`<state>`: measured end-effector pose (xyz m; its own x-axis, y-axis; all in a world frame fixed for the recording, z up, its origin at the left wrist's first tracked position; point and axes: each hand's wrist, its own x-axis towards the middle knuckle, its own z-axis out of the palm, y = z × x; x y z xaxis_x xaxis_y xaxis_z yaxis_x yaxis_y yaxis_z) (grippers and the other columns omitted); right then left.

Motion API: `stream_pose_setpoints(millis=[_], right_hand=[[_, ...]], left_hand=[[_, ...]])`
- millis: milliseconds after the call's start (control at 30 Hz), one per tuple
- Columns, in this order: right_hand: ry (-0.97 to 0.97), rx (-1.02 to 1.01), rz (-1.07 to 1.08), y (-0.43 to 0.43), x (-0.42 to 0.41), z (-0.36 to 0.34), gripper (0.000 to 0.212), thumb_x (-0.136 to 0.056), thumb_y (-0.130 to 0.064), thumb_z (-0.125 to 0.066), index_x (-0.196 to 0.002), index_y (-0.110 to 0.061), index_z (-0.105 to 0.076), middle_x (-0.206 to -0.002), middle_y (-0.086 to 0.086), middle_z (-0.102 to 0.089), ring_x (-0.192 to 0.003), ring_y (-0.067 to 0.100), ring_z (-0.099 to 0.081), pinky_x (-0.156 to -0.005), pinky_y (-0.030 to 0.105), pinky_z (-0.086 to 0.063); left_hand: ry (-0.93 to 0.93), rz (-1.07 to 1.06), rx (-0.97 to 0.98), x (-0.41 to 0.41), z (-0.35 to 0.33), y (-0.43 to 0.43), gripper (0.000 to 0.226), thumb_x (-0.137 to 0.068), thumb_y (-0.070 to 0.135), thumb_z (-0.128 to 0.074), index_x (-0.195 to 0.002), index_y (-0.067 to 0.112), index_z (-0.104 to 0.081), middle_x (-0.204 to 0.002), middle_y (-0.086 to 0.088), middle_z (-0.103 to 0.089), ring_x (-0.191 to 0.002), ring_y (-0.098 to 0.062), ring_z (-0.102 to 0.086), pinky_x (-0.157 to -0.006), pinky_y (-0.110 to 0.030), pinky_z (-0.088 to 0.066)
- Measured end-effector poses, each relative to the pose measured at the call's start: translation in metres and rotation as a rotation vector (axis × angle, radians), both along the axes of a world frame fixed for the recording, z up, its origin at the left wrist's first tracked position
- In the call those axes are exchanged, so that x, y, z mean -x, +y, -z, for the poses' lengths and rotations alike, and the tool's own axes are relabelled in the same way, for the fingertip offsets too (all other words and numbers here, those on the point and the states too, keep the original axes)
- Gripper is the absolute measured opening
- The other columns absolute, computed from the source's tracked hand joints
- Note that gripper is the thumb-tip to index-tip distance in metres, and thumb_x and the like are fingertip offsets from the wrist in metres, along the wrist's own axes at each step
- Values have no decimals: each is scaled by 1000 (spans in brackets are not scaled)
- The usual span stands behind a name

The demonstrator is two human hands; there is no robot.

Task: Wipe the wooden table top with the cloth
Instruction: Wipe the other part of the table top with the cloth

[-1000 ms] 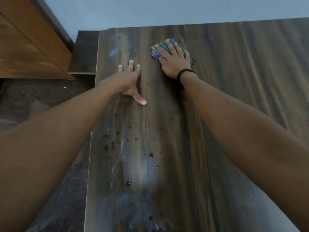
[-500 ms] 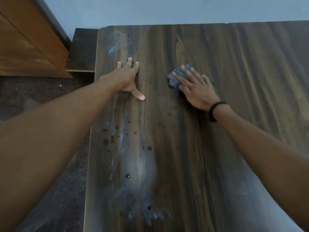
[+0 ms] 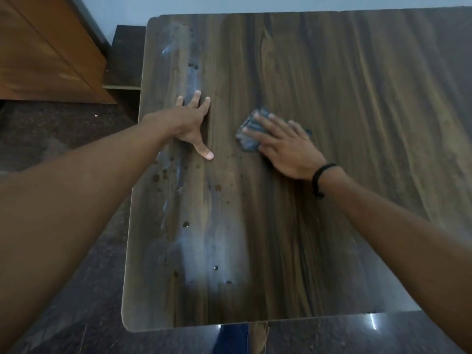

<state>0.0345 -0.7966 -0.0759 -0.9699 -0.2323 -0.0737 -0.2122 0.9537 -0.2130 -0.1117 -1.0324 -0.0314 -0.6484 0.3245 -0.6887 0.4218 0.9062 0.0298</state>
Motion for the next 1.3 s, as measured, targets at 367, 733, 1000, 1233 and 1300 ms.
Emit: stream_pose_setpoints(millis=[367, 733, 1000, 1233, 1300], right_hand=[[-59, 20, 153, -22, -15, -13, 51, -106, -38, -29, -155, -50, -17, -168, -11, -6, -154, 17, -6, -122, 51, -11], [35, -1, 190, -52, -64, 2, 51, -105, -40, -31, -154, -48, -22, -168, -9, -11, -154, 20, -10, -122, 53, -13], [-14, 44, 177, -57, -92, -1, 50, -106, -41, -26, -154, -51, -16, -168, -12, -5, -154, 17, -2, -123, 52, -6], [-55, 53, 290, -38, -99, -6, 50, -106, -38, -29, -154, -50, -20, -167, -13, -7, -154, 16, -5, -122, 53, -10], [1, 13, 53, -57, -132, 4, 50, -106, -42, -24, -154, -52, -16, -168, -12, -6, -154, 17, -3, -123, 50, -4]], left_hand=[[89, -14, -76, -8, -4, -4, 159, -30, 66, -80, -154, 26, 13, -161, 1, 22, -147, -39, 10, -116, -60, -17], [89, -22, -93, -7, -1, -6, 157, -32, 66, -81, -154, 28, 11, -161, 2, 20, -147, -38, 8, -116, -60, -16], [165, -13, -76, -18, -5, -2, 142, -50, 58, -87, -156, 25, 3, -163, -3, 12, -148, -38, -2, -115, -59, -21], [123, 7, -32, -49, -5, -4, 150, -43, 77, -75, -156, 22, 6, -163, -5, 14, -148, -39, -7, -116, -57, -21], [86, -6, -33, -56, -2, -8, 161, -29, 82, -70, -154, 22, 12, -161, -4, 20, -148, -39, 5, -116, -60, -15]])
